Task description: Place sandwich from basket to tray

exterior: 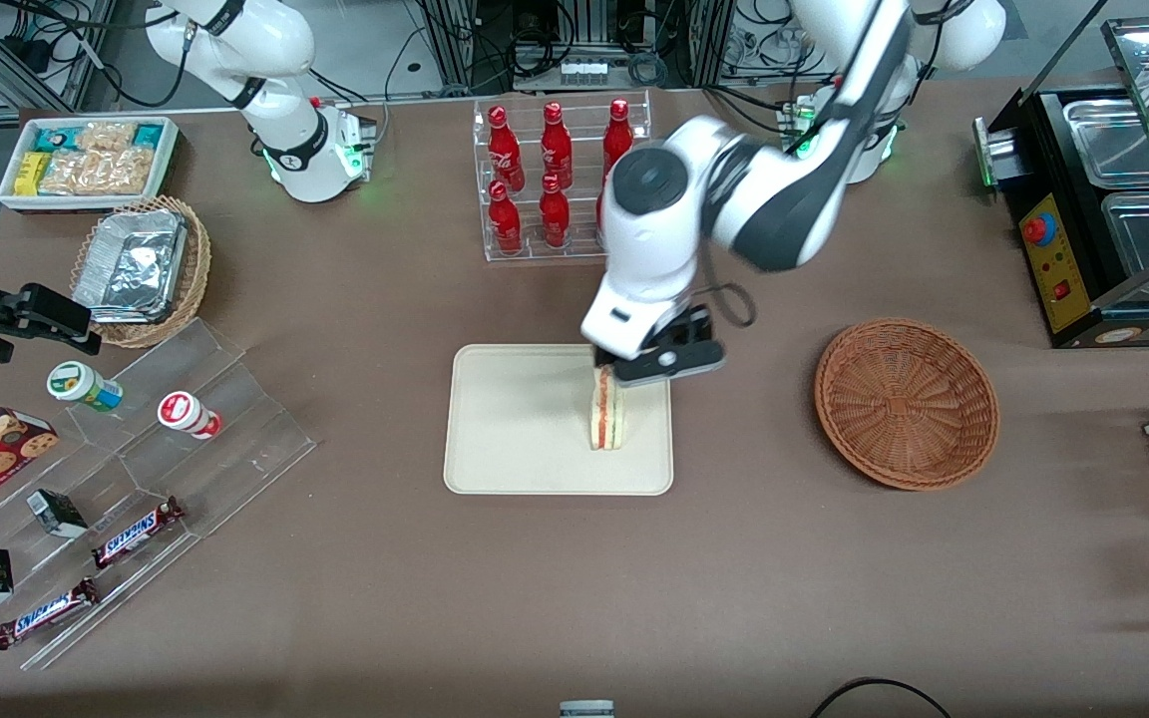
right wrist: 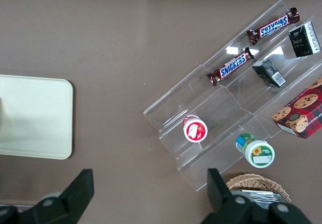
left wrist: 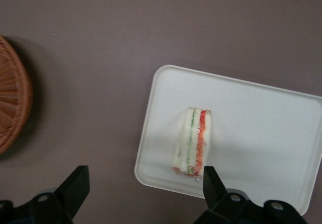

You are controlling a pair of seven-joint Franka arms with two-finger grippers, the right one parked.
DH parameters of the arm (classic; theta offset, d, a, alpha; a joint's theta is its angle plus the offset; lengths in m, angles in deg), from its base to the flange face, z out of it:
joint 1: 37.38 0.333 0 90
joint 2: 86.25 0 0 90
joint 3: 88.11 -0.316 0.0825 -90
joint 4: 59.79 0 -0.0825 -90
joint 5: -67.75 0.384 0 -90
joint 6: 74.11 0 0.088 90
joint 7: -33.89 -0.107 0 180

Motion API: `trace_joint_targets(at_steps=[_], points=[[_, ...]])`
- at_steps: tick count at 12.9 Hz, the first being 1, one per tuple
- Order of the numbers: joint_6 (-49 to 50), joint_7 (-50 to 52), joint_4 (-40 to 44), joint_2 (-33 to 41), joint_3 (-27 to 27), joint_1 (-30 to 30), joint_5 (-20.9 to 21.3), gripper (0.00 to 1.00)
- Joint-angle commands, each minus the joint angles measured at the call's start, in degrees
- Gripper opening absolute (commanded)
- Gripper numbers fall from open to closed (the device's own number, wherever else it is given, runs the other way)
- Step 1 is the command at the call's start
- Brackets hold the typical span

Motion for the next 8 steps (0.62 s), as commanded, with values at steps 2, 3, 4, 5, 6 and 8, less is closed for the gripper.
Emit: trace_joint_targets(at_steps=[2, 3, 4, 5, 6, 8], points=[[10.04, -4.78, -1.22, 10.92, 0.30, 5.86, 0.09, 1.00], [12.07, -5.67, -0.79, 13.22, 0.04, 7.01, 0.09, 1.00], [14.27, -7.25, -0.78, 15.07, -0.31, 8.93, 0.09, 1.00], [15.77, -11.61, -1.13, 16.05, -0.31, 10.69, 0.00, 1.00], [16.83, -14.61, -1.31, 16.58, -0.31, 12.10, -0.17, 1.00], [16.93, -16.57, -2.01, 16.94, -0.40, 13.95, -0.26, 1.00]])
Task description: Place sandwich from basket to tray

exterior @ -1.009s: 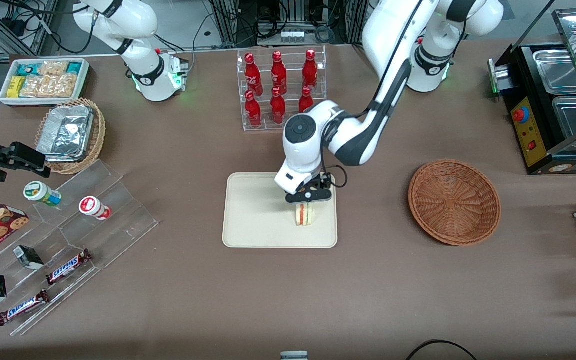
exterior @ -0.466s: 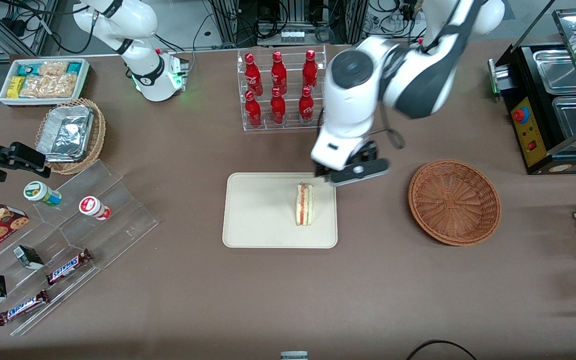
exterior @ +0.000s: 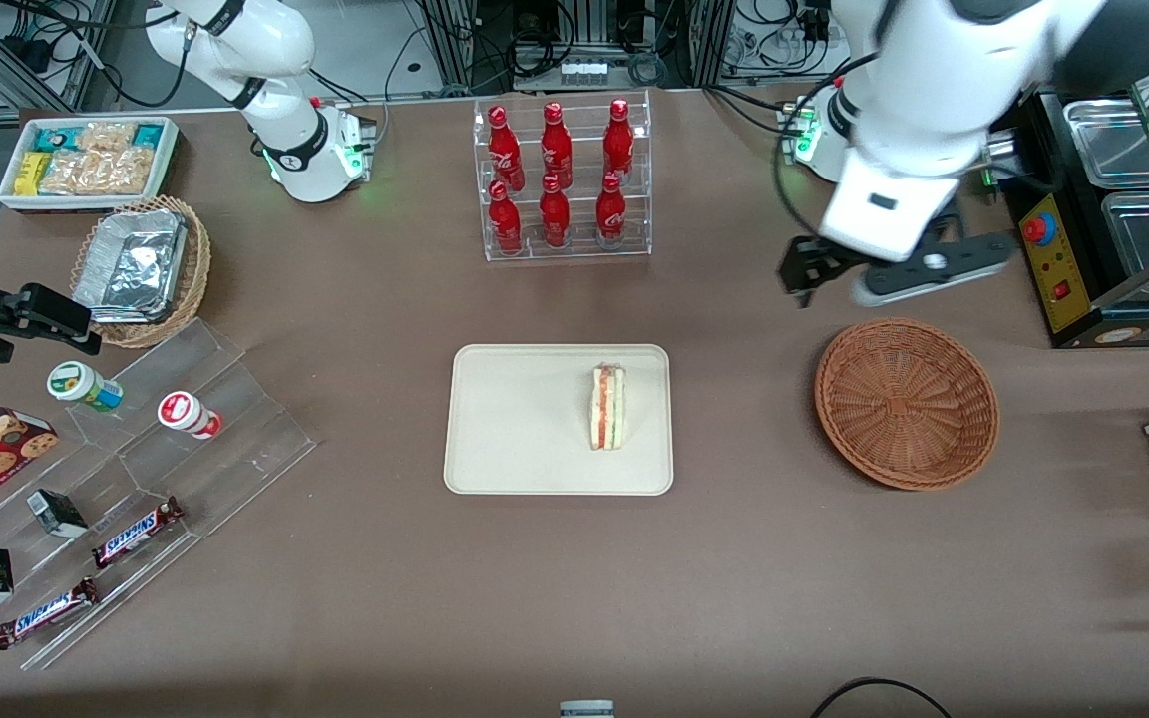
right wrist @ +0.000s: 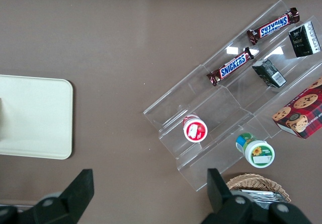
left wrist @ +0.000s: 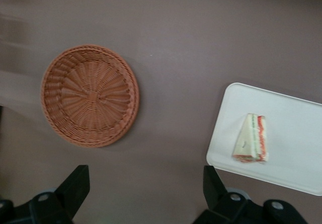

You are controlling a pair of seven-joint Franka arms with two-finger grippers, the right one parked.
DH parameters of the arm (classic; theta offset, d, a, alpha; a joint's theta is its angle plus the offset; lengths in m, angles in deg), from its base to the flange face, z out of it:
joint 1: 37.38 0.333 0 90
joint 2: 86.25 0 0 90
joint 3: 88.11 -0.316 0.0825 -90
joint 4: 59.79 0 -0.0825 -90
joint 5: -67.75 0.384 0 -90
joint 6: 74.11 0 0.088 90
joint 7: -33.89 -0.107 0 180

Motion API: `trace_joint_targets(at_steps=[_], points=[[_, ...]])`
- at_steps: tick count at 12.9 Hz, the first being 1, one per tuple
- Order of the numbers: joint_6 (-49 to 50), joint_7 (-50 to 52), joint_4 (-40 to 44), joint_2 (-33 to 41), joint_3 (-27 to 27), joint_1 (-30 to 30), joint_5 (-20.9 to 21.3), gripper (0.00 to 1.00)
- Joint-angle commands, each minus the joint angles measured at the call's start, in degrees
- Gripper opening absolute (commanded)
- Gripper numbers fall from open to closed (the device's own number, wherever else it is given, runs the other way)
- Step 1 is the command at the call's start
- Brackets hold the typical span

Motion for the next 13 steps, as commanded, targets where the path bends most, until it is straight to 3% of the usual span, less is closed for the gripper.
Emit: trace_joint_targets(at_steps=[1, 3, 8, 11, 13], points=[[0.03, -5.32, -2.28, 0.97, 0.48, 2.54, -1.21, 1.00], [-0.15, -12.96, -4.90, 3.87, 0.65, 7.88, -4.63, 1.00], [0.11, -22.92, -8.43, 6.17, 1.97, 18.78, -6.66, 1.00], [1.08, -24.15, -8.17, 6.43, 9.67, 28.44, -6.93, 1.00], [1.08, -24.16, -7.30, 5.91, 11.99, 30.59, -6.49, 1.00]])
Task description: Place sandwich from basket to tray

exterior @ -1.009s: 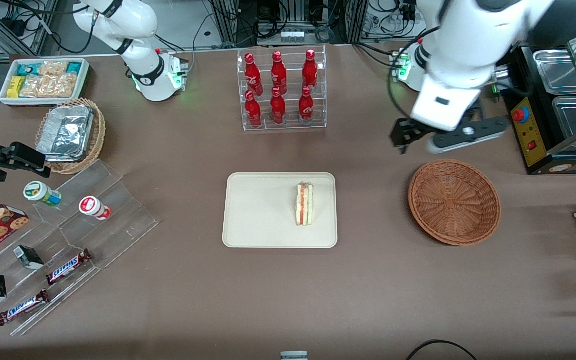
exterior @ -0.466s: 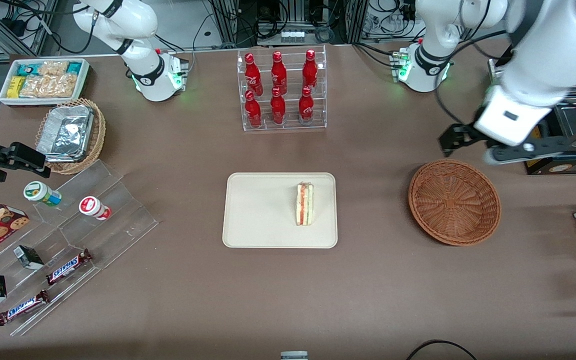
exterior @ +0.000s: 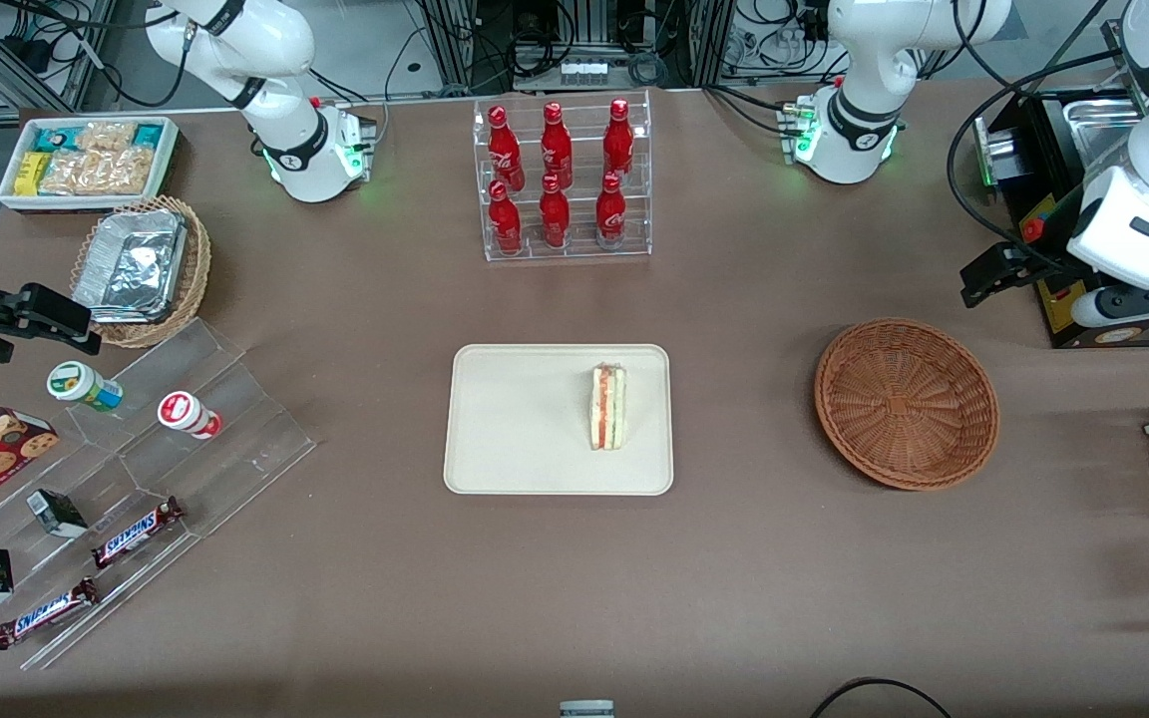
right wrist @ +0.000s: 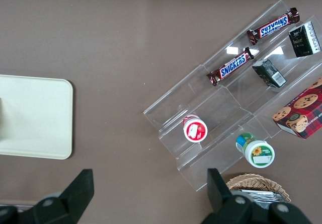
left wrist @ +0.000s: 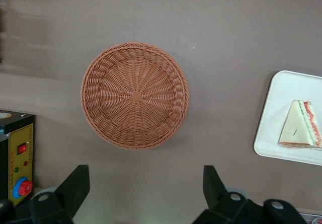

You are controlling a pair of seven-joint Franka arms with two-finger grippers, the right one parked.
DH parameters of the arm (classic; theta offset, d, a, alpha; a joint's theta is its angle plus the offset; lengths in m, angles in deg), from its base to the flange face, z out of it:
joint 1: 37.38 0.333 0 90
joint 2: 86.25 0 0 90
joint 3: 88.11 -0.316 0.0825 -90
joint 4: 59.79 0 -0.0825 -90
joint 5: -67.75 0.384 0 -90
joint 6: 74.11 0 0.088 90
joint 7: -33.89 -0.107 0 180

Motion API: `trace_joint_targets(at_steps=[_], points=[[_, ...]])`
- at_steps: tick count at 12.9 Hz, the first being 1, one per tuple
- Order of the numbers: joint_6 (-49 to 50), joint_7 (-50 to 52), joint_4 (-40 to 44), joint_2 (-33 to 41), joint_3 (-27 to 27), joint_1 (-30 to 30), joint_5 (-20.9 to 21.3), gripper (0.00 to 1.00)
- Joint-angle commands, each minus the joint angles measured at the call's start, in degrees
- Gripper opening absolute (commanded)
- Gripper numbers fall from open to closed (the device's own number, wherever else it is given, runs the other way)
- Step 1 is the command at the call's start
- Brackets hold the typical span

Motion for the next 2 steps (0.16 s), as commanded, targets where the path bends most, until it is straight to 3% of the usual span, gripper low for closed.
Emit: trace_joint_targets(at_steps=[1, 2], points=[[0.72, -0.65, 0.01, 0.89, 2.75, 2.55, -0.39, 1.00], [0.72, -0.65, 0.01, 1.07, 2.83, 2.64, -0.39, 1.00]])
